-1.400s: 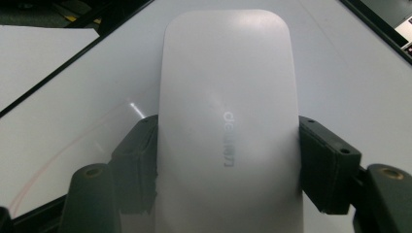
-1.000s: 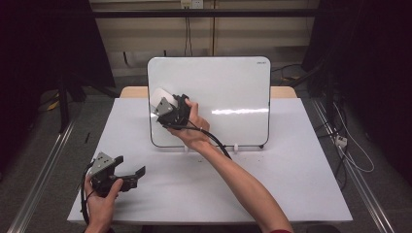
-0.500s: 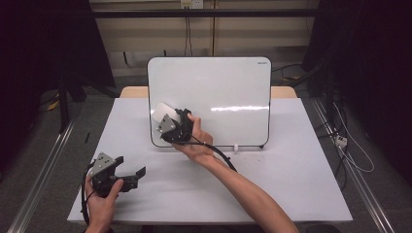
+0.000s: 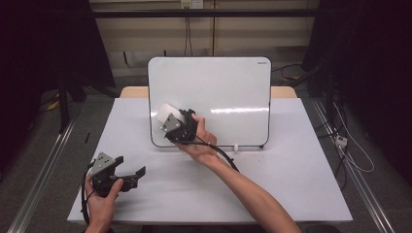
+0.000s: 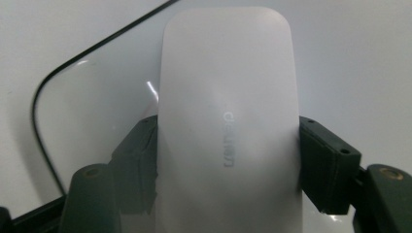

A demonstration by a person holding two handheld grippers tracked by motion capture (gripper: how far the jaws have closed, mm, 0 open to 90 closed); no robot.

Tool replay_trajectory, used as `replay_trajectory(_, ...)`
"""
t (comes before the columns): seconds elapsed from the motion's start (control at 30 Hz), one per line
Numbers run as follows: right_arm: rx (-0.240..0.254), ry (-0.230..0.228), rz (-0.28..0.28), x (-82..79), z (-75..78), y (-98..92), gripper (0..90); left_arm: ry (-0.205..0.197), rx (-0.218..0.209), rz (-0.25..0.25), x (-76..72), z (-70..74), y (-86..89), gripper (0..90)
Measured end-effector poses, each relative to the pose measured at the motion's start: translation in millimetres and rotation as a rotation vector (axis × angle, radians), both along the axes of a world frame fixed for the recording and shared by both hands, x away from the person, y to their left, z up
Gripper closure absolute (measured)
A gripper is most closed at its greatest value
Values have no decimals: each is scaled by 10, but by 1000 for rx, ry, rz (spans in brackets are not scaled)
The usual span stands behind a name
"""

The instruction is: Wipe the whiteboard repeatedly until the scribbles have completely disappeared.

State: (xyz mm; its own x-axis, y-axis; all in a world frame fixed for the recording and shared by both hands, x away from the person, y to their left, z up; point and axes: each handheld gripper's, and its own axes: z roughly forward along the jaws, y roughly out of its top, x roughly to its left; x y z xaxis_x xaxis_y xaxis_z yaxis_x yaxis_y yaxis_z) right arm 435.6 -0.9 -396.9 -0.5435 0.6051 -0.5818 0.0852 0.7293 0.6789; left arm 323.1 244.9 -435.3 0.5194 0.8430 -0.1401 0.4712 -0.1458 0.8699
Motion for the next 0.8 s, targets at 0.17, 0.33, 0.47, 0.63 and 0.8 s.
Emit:
replay_trajectory(0.17,24,0,-53,152,194,-121,317,-5,2,-4,-4,8,-4,60)
replay_trajectory(0.33,57,-7,-90,266,324,-196,317,-4,-3,0,-6,6,6,60)
replay_trajectory(0.47,56,-9,-96,326,392,-213,317,-7,-4,-3,-7,8,9,60)
replay_trajectory(0.63,69,-27,-123,328,387,-160,316,-12,-5,2,-12,24,10,60)
replay_trajectory(0.8,48,-31,-104,284,362,-137,316,-12,-3,-2,-7,21,2,60)
